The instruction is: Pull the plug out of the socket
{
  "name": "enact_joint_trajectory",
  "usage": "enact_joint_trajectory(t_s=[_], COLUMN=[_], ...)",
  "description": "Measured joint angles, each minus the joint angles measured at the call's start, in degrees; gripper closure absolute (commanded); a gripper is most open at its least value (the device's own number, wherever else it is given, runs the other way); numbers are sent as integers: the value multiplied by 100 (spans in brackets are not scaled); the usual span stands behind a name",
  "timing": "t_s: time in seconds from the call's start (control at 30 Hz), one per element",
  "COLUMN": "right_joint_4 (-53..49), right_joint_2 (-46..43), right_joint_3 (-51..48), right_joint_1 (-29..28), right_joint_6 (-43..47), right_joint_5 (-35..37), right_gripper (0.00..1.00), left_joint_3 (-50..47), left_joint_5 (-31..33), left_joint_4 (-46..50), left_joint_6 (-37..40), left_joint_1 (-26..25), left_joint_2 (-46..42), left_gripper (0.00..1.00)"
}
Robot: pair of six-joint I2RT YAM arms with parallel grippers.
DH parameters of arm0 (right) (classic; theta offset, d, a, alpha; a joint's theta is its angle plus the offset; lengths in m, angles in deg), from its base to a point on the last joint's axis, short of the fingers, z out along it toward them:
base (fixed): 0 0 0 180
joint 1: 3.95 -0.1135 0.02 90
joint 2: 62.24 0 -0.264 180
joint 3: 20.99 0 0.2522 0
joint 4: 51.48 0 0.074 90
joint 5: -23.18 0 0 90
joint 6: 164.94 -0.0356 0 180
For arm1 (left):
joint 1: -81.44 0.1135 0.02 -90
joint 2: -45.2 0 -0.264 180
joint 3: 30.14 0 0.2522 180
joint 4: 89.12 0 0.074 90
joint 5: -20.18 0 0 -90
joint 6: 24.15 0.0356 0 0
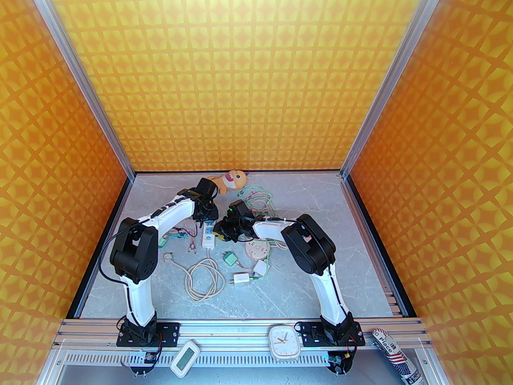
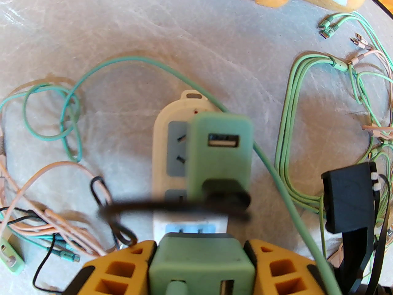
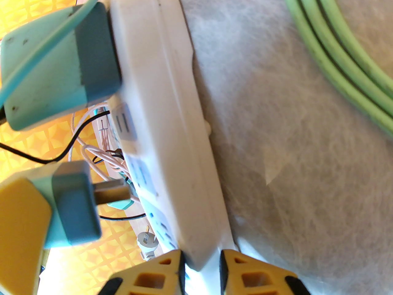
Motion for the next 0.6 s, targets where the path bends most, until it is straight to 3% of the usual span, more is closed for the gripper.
enact_joint_trajectory(t_s=[0.27, 0.6], right_joint_4=[-136, -214], right_joint_2=[0, 0], right_joint_3=[76, 111], right_joint_1=[-4, -7], right_joint_6=[66, 111], right_joint_5=[42, 70], right_gripper=[74, 74], left_joint_3=[131, 149], left_joint_5=[98, 142], left_joint_4=[319, 417], left_joint_6=[267, 678], left_joint_1=[393, 1659], left_joint_2=[-579, -879], left_gripper=[73, 72])
